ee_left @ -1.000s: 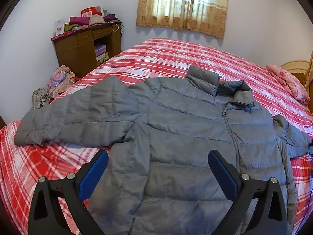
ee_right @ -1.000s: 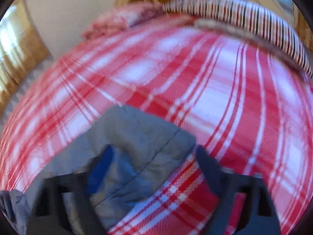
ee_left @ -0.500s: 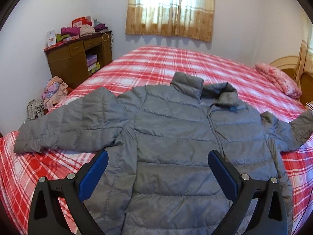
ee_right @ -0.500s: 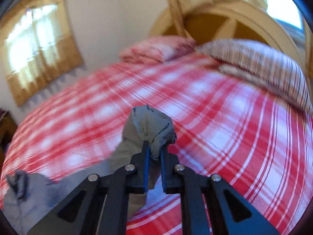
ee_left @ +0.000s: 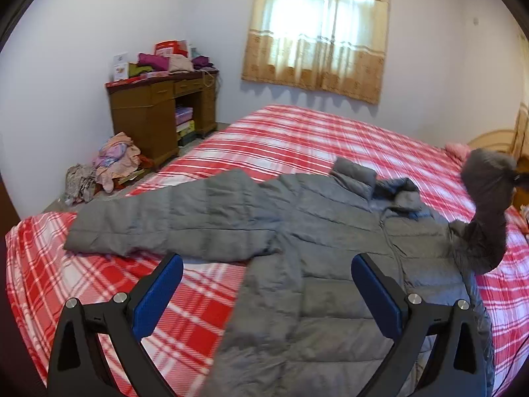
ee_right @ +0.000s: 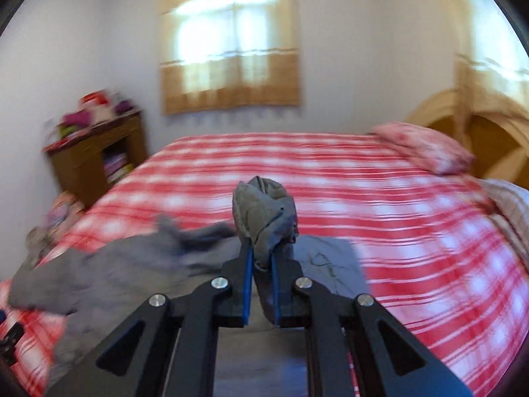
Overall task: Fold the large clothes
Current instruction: 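Lift the sleeve with the right gripper and fold it across the jacket body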
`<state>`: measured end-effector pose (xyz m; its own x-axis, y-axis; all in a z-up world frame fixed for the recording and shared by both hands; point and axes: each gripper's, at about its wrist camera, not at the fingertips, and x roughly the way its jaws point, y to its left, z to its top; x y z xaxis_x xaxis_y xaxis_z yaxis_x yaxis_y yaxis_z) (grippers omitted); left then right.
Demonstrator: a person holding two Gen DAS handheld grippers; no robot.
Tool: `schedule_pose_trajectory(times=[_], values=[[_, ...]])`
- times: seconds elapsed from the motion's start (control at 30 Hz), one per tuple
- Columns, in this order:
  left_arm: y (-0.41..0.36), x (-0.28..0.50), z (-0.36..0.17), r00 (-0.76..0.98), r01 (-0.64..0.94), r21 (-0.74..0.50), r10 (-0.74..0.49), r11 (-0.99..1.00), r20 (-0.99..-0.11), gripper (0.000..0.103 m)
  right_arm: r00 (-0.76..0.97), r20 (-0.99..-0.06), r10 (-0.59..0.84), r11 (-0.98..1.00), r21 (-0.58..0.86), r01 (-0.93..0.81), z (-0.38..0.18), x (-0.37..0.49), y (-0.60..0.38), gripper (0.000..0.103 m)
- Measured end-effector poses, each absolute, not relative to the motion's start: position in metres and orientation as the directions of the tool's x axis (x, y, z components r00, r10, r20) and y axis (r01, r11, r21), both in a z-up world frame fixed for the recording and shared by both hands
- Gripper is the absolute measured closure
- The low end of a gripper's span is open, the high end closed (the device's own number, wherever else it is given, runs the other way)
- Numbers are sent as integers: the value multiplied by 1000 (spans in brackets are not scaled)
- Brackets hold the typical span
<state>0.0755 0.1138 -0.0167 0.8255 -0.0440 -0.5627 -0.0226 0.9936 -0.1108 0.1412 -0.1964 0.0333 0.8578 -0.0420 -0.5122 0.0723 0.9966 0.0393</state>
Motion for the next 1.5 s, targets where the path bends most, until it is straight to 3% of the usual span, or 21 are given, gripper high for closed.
schedule_pose_trajectory(times=[0.2,0.33,0.6,0.63,0.7,0.73,0.77,0.87,1.0,1.03,1.07,1.13,1.27,1.5], values=[[156,71,-20,822,-85,-153,-17,985,-569,1,816,-570,91,996,41,-83,-17,163,-96,91],[173,72,-26,819,-114,-148,9,982,-574,1,780,-617,104,991,-1,-133,-57,174,-41,91],[184,85,-41,802,-128,-145,17,981,-597,1,685,-703,191,973,46,-224,-119,190,10,87],[183,86,-43,800,-127,-141,17,982,-600,1,673,-708,215,969,71,-235,-120,191,9,81],[177,92,-45,796,-117,-131,15,984,-605,1,616,-717,325,942,192,-275,-126,194,6,48],[177,94,-45,796,-114,-128,14,985,-605,1,594,-702,394,918,274,-285,-124,193,-2,24],[174,97,-44,796,-108,-121,13,987,-605,1,602,-672,432,902,324,-286,-118,190,-11,22],[159,106,-40,805,-82,-93,11,992,-594,1,661,-599,452,888,372,-270,-88,178,-48,22],[136,118,-33,832,-32,-55,-4,998,-554,1,760,-533,372,906,385,-173,-51,161,-135,25],[126,123,-31,835,-8,-56,-24,998,-550,1,768,-552,325,926,351,-139,-48,162,-151,35],[121,128,-30,833,5,-57,-36,998,-553,1,772,-581,257,951,295,-94,-48,164,-168,53],[99,143,-28,824,43,-57,-68,997,-563,1,771,-627,114,980,197,16,-53,166,-201,69],[47,175,-33,814,97,-29,-96,995,-572,1,717,-697,-9,961,193,199,-84,174,-262,70],[-13,222,-91,761,47,183,83,982,-643,1,642,-766,29,944,232,233,-139,173,-267,70]])
